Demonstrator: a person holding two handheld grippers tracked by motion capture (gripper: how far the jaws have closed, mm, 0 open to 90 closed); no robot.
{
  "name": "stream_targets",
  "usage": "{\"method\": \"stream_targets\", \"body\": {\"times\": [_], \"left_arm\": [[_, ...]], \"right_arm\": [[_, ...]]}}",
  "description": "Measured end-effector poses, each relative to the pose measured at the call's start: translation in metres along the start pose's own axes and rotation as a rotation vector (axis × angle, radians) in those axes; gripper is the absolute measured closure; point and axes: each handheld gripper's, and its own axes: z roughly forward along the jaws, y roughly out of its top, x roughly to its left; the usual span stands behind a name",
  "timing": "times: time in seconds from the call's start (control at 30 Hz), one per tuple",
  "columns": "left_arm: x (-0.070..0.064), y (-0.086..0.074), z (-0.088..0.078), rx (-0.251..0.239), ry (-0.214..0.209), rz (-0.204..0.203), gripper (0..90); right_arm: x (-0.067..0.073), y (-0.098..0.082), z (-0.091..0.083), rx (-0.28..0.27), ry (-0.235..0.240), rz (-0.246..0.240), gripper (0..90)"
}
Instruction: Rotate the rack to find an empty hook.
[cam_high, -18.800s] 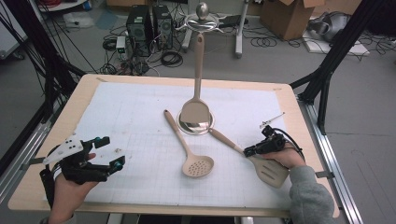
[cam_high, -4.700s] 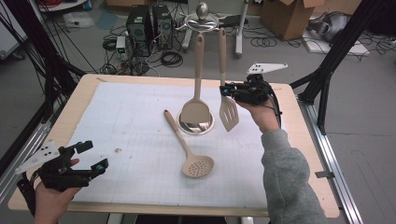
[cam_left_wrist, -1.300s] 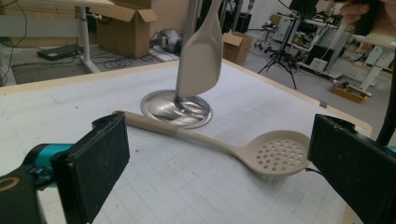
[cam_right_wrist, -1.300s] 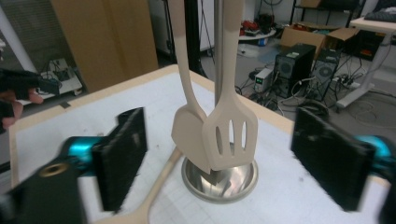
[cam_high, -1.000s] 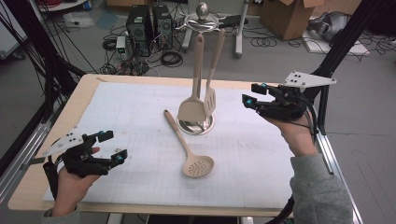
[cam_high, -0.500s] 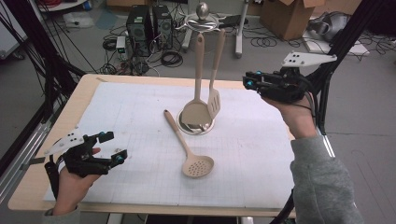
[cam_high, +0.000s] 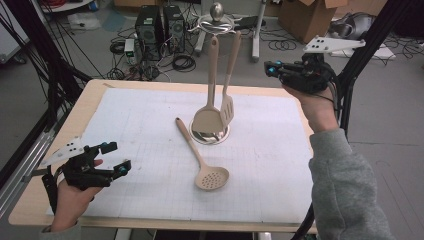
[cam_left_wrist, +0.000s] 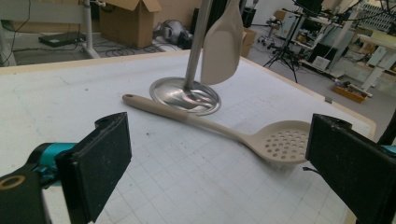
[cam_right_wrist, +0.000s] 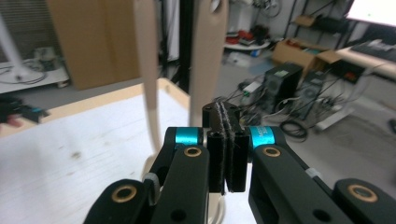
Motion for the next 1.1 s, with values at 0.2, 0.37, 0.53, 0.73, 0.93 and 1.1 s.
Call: {"method": "stream_targets", "body": {"times": [0.2, 0.37, 0.53, 0.73, 0.93, 1.1], "left_arm": [[0.002, -0.002, -0.001, 0.035, -0.012, -0.004, 7.5], [0.002, -0.002, -0.005, 0.025, -0.008, -0.004, 7.5], [0.000, -0.003, -0.005, 0.031, -0.005, 0.001, 7.5], [-0.002, -0.003, -0.005, 0.030, -0.002, 0.010, 6.7], [-0.003, -0.002, -0.007, 0.009, 0.010, 0.021, 6.6], [-0.002, -0.002, -0.007, 0.011, 0.012, 0.023, 6.6]], "right_arm": [[-0.005, 0.015, 0.012, -0.006, 0.011, 0.019, 89.8], [-0.009, 0.027, 0.023, 0.000, 0.016, 0.011, 89.8], [-0.015, 0.036, 0.032, -0.010, 0.012, 0.026, 89.9], [-0.015, 0.038, 0.041, -0.011, -0.007, 0.034, 90.0], [-0.016, 0.046, 0.047, -0.012, -0.005, 0.035, 89.9], [-0.016, 0.054, 0.051, -0.002, -0.009, 0.024, 89.9]]}}
